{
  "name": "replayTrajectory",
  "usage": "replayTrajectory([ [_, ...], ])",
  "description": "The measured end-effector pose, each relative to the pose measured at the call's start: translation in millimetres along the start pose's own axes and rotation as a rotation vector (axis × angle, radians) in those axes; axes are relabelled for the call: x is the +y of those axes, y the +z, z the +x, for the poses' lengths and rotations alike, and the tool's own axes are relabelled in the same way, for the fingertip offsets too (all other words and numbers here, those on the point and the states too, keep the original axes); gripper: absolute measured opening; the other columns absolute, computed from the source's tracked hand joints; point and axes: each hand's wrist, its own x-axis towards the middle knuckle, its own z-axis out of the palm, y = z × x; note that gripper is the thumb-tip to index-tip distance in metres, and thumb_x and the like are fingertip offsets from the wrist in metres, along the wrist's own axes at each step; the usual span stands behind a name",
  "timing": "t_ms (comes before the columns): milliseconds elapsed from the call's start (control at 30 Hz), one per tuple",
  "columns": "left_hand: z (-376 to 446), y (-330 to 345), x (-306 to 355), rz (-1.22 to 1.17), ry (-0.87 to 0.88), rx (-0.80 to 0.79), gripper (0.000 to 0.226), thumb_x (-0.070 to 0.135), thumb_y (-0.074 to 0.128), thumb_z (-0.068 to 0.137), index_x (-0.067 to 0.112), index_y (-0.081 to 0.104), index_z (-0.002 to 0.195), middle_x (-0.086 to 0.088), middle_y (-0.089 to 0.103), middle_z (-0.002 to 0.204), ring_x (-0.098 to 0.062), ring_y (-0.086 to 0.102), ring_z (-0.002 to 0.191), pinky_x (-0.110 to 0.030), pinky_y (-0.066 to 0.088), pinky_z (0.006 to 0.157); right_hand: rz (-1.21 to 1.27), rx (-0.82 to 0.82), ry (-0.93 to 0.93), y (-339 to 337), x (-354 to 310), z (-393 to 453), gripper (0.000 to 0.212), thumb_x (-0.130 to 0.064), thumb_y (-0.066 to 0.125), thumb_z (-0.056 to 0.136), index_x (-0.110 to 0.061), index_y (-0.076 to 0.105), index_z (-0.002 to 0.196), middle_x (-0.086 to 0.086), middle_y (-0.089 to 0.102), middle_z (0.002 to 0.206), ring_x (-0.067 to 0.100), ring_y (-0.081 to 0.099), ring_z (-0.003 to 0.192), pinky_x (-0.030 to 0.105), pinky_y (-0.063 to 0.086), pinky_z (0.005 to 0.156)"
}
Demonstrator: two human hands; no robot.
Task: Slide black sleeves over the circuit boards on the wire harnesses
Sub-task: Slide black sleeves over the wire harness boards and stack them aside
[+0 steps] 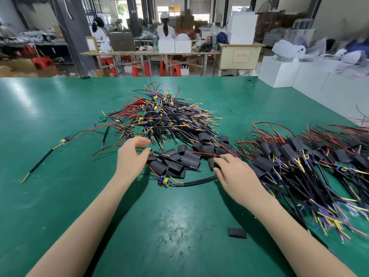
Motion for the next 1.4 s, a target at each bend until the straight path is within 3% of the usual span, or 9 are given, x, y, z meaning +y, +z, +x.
replayTrajectory([
  [100, 20.1, 1.7, -8.7, 0.177, 0.046, -0.007, 0.032, -0.001, 0.062, 0.082, 0.008, 0.065, 0.112, -0.011, 0.063, 0.114, -0.027, 0.056, 0.106, -0.032, 0.039, 0.09, -0.012, -0.051, 0.044, -2.0, 8.1, 0.4, 0.028, -0.031, 0.042, 0.099, -0.023, 0.052, 0.124, -0.001, 0.055, 0.118, 0.021, 0.049, 0.114, 0.032, 0.046, 0.085],
  [267, 51.6, 2.9, -22.1, 0.577, 0.014, -0.122, 0.044, 0.012, 0.059, 0.091, 0.003, 0.047, 0.132, -0.019, 0.053, 0.129, -0.035, 0.043, 0.122, -0.045, 0.039, 0.096, 0.036, -0.062, 0.039, -5.3, 6.2, 1.7, 0.027, -0.024, 0.051, 0.093, -0.023, 0.058, 0.119, -0.002, 0.058, 0.112, 0.021, 0.051, 0.112, 0.033, 0.047, 0.084],
  [467, 67.3, -0.6, -21.9, 0.784, 0.123, -0.101, 0.031, 0.029, 0.051, 0.098, 0.001, 0.06, 0.108, -0.019, 0.062, 0.111, -0.036, 0.05, 0.108, -0.045, 0.043, 0.089, 0.045, -0.029, 0.037, -11.7, 6.6, 0.8, 0.021, -0.034, 0.05, 0.088, -0.026, 0.066, 0.099, -0.005, 0.061, 0.094, 0.021, 0.057, 0.099, 0.029, 0.044, 0.073],
  [533, 71.0, 2.7, -18.4, 0.792, 0.147, -0.127, 0.032, 0.024, 0.052, 0.098, -0.002, 0.054, 0.116, -0.021, 0.058, 0.117, -0.036, 0.048, 0.112, -0.045, 0.044, 0.093, 0.075, -0.004, 0.045, -10.3, 4.9, 1.5, 0.023, -0.038, 0.05, 0.091, -0.025, 0.068, 0.093, -0.005, 0.06, 0.089, 0.02, 0.057, 0.095, 0.029, 0.042, 0.072],
  [667, 78.3, 9.3, -17.6, 0.85, 0.19, -0.307, 0.043, 0.011, 0.045, 0.097, 0.003, 0.038, 0.139, -0.018, 0.048, 0.139, -0.036, 0.038, 0.129, -0.048, 0.04, 0.099, 0.164, 0.039, 0.043, -5.3, 4.3, 2.8, 0.021, -0.034, 0.054, 0.093, -0.021, 0.067, 0.103, -0.002, 0.06, 0.099, 0.019, 0.052, 0.103, 0.031, 0.042, 0.079],
  [767, 80.9, 10.2, -21.4, 0.905, 0.194, -0.343, 0.037, 0.013, 0.047, 0.097, 0.007, 0.048, 0.134, -0.016, 0.054, 0.131, -0.035, 0.041, 0.124, -0.046, 0.042, 0.096, 0.221, 0.048, 0.011, -4.0, 3.8, 4.1, 0.026, -0.03, 0.055, 0.094, -0.018, 0.064, 0.115, 0.0, 0.06, 0.112, 0.022, 0.048, 0.11, 0.033, 0.041, 0.089],
  [967, 78.2, 2.3, -24.7, 0.715, 0.238, -0.235, 0.017, 0.011, 0.063, 0.091, 0.01, 0.071, 0.105, -0.013, 0.063, 0.105, -0.035, 0.05, 0.106, -0.045, 0.046, 0.087, 0.22, 0.018, 0.063, -0.6, 3.1, 8.7, 0.025, -0.036, 0.061, 0.089, -0.023, 0.07, 0.109, -0.002, 0.062, 0.113, 0.022, 0.055, 0.107, 0.032, 0.043, 0.088],
  [1133, 74.8, -9.7, -15.0, 0.423, 0.23, -0.027, 0.011, 0.016, 0.064, 0.091, 0.005, 0.067, 0.094, -0.013, 0.057, 0.095, -0.032, 0.051, 0.096, -0.038, 0.04, 0.078, 0.244, 0.024, 0.103, -1.1, 2.6, 11.1, 0.017, -0.03, 0.068, 0.082, -0.022, 0.07, 0.098, -0.002, 0.06, 0.092, 0.02, 0.058, 0.09, 0.028, 0.043, 0.073],
  [1400, 73.2, -42.4, 18.0, 0.278, 0.206, 0.128, 0.019, 0.021, 0.053, 0.097, 0.01, 0.067, 0.089, -0.008, 0.06, 0.088, -0.027, 0.053, 0.086, -0.034, 0.037, 0.076, 0.281, 0.009, 0.098, -0.8, 6.0, 12.2, 0.013, -0.024, 0.064, 0.085, -0.021, 0.07, 0.096, 0.001, 0.058, 0.095, 0.021, 0.056, 0.091, 0.029, 0.045, 0.077],
])
